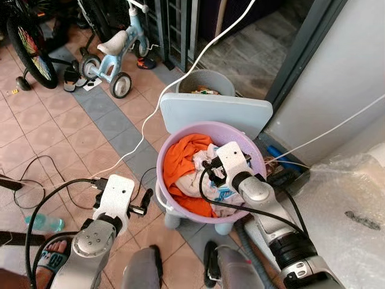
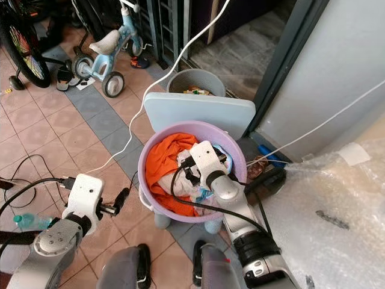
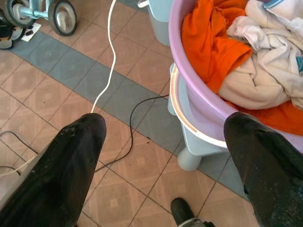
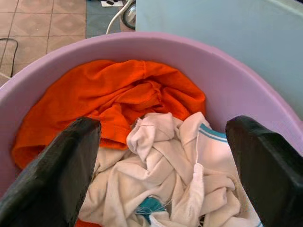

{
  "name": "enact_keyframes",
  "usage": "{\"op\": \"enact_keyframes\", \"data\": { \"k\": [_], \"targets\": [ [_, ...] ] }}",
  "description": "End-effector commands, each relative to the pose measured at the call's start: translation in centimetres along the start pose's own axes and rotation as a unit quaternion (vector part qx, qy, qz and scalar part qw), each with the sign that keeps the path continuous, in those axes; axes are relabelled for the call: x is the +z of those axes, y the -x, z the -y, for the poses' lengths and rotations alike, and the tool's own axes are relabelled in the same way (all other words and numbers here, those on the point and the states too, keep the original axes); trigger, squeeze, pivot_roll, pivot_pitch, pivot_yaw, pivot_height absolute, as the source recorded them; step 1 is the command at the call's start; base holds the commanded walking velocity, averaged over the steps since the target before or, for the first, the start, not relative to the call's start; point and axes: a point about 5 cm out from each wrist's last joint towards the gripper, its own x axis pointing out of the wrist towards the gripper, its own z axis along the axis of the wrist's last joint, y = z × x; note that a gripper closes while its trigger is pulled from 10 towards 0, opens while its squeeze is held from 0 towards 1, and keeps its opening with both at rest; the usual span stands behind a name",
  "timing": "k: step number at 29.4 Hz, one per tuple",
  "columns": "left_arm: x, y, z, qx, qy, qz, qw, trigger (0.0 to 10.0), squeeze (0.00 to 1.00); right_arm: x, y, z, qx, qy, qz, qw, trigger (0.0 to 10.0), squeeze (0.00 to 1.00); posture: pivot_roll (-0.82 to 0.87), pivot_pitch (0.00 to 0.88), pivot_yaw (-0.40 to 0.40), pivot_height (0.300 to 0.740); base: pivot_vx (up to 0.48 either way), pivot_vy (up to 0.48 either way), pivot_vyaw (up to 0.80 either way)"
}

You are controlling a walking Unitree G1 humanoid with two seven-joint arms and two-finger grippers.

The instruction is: Clothes washing

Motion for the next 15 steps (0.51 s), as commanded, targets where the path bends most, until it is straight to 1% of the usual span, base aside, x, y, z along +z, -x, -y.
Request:
{"op": "enact_keyframes", "data": {
  "k": [1, 2, 4, 5, 6, 7, 8, 9, 11, 13, 14, 15],
  "targets": [
    [0.0, 0.5, -0.2, 0.009, -0.009, -0.008, 1.0, 10.0, 0.0, -1.0, 0.2, -0.6, 0.021, -0.011, -0.026, 0.999, 10.0, 0.0, 0.17, 0.351, 0.016, 0.74, 0.0, 0.0, 0.0],
    [0.0, 0.7, -0.1, 0.004, -0.008, -0.009, 1.0, 10.0, 0.0, -1.1, 0.1, -0.7, 0.029, -0.024, -0.032, 0.999, 10.0, 0.0, 0.17, 0.365, 0.019, 0.74, 0.0, 0.0, 0.0],
    [0.3, 1.4, 0.3, -0.009, -0.013, -0.008, 1.0, 10.0, 0.0, -1.9, -0.2, -1.0, 0.038, -0.011, -0.067, 0.997, 10.0, 0.0, 0.18, 0.379, 0.015, 0.74, 0.0, 0.0, 0.0],
    [0.4, 1.7, 0.5, -0.014, -0.014, -0.007, 1.0, 10.0, 0.0, -2.5, -0.3, -0.9, 0.031, -0.01, -0.088, 0.996, 10.0, 0.0, 0.18, 0.381, 0.011, 0.74, 0.0, 0.0, 0.0],
    [0.7, 2.1, 0.7, -0.019, -0.016, -0.007, 1.0, 10.0, 0.0, -3.4, -0.3, -0.7, 0.017, -0.018, -0.118, 0.993, 10.0, 0.0, 0.19, 0.387, 0.007, 0.74, 0.0, 0.0, 0.0],
    [0.7, 2.3, 0.8, -0.019, -0.017, -0.007, 1.0, 10.0, 0.0, -3.7, -0.3, -0.6, 0.013, -0.025, -0.127, 0.991, 10.0, 0.0, 0.19, 0.4, 0.0, 0.74, 0.0, 0.0, 0.0],
    [0.8, 2.5, 1.0, -0.021, -0.017, -0.008, 1.0, 10.0, 0.0, -4.7, -0.3, -0.5, 0.008, -0.022, -0.161, 0.987, 10.0, 0.0, 0.18, 0.411, -0.01, 0.74, 0.0, 0.0, 0.0],
    [0.8, 2.5, 1.0, -0.021, -0.017, -0.008, 1.0, 10.0, 0.0, -4.7, -0.3, -0.5, 0.008, -0.022, -0.161, 0.987, 10.0, 0.0, 0.18, 0.411, -0.01, 0.74, 0.0, 0.0, 0.0],
    [0.9, 2.8, 1.3, -0.024, -0.017, -0.011, 1.0, 10.0, 0.0, -5.7, -0.1, -0.2, -0.009, -0.005, -0.192, 0.981, 10.0, 0.0, 0.17, 0.425, -0.025, 0.74, 0.0, 0.0, 0.0],
    [0.7, 2.8, 1.5, -0.029, -0.017, -0.015, 0.999, 10.0, 0.0, -6.6, 0.0, 0.0, -0.011, 0.011, -0.227, 0.974, 10.0, 0.0, 0.16, 0.432, -0.032, 0.74, 0.0, 0.0, 0.0],
    [0.6, 2.8, 1.5, -0.03, -0.017, -0.016, 0.999, 10.0, 0.0, -6.7, 0.0, 0.0, -0.005, 0.017, -0.23, 0.973, 10.0, 0.0, 0.15, 0.431, -0.036, 0.74, 0.0, 0.0, 0.0],
    [0.5, 2.8, 1.6, -0.032, -0.017, -0.017, 0.999, 10.0, 0.0, -6.7, -0.1, -0.1, 0.002, 0.02, -0.231, 0.973, 8.6, 0.0, 0.15, 0.429, -0.038, 0.74, 0.0, 0.0, 0.0]
  ]
}}
